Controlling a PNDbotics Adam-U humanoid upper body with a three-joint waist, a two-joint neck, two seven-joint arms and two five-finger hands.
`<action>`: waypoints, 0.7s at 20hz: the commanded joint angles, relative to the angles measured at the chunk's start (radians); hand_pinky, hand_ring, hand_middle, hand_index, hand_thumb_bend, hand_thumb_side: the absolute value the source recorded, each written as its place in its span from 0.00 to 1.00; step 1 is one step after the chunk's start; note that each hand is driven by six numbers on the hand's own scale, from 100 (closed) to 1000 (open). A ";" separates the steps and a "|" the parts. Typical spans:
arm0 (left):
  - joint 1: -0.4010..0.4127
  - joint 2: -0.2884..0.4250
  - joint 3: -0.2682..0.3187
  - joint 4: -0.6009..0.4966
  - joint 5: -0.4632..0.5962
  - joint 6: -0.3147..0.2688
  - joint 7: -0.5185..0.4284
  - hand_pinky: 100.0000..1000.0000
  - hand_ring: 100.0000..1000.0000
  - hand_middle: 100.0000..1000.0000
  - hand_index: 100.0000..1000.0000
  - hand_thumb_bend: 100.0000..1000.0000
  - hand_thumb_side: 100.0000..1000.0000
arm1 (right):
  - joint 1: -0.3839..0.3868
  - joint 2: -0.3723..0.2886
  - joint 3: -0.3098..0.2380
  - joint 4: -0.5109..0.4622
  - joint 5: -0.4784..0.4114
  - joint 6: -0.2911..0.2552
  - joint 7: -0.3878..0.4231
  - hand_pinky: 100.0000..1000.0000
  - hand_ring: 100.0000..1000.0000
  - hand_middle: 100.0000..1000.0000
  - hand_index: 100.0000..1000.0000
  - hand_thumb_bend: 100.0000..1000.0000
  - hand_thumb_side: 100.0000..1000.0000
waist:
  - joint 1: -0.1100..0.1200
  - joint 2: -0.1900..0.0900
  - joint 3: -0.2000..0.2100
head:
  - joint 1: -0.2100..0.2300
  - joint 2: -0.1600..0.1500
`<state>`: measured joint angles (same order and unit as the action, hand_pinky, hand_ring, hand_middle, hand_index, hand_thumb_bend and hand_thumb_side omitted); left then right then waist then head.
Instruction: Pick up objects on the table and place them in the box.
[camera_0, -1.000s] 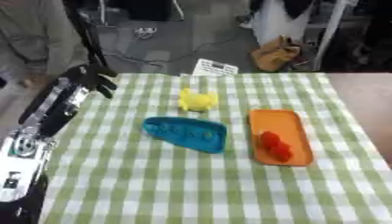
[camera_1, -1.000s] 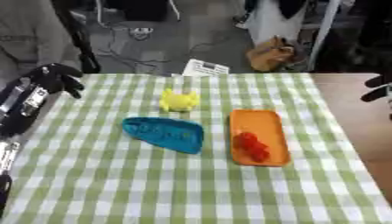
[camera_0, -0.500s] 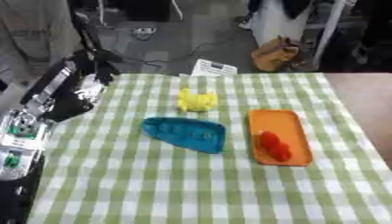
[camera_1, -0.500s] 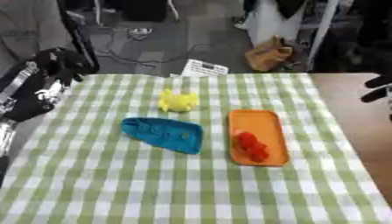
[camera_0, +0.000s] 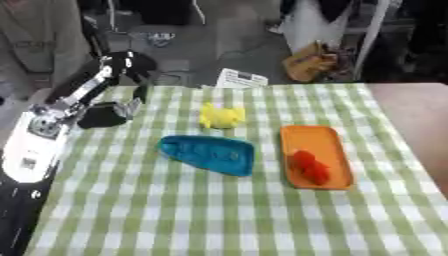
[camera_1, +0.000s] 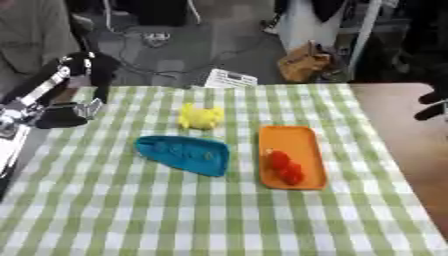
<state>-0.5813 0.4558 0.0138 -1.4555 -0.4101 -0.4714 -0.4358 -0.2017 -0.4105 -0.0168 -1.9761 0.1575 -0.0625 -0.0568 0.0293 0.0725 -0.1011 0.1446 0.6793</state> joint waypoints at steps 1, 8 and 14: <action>-0.075 0.016 -0.017 0.066 -0.051 -0.013 -0.048 0.64 0.70 0.78 0.85 0.00 0.11 | -0.008 -0.027 -0.004 -0.024 -0.001 -0.001 0.002 0.46 0.56 0.71 0.73 0.00 0.65 | -0.012 -0.016 0.004 | -0.001 -0.009; -0.243 -0.079 -0.080 0.246 -0.161 0.048 -0.159 0.64 0.70 0.78 0.85 0.00 0.29 | -0.011 -0.024 -0.002 -0.024 -0.004 -0.001 0.003 0.47 0.56 0.71 0.73 0.00 0.65 | -0.015 -0.016 -0.003 | -0.008 -0.015; -0.301 -0.129 -0.067 0.397 -0.254 0.120 -0.203 0.64 0.70 0.78 0.85 0.01 0.39 | -0.011 -0.023 0.000 -0.024 -0.005 -0.001 0.004 0.47 0.56 0.71 0.73 0.00 0.65 | -0.017 -0.018 -0.005 | -0.008 -0.019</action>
<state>-0.8552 0.3205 -0.0635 -1.0754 -0.6447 -0.3657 -0.6347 -0.2022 -0.4105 -0.0161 -1.9761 0.1570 -0.0625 -0.0546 0.0293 0.0725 -0.1052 0.1384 0.6743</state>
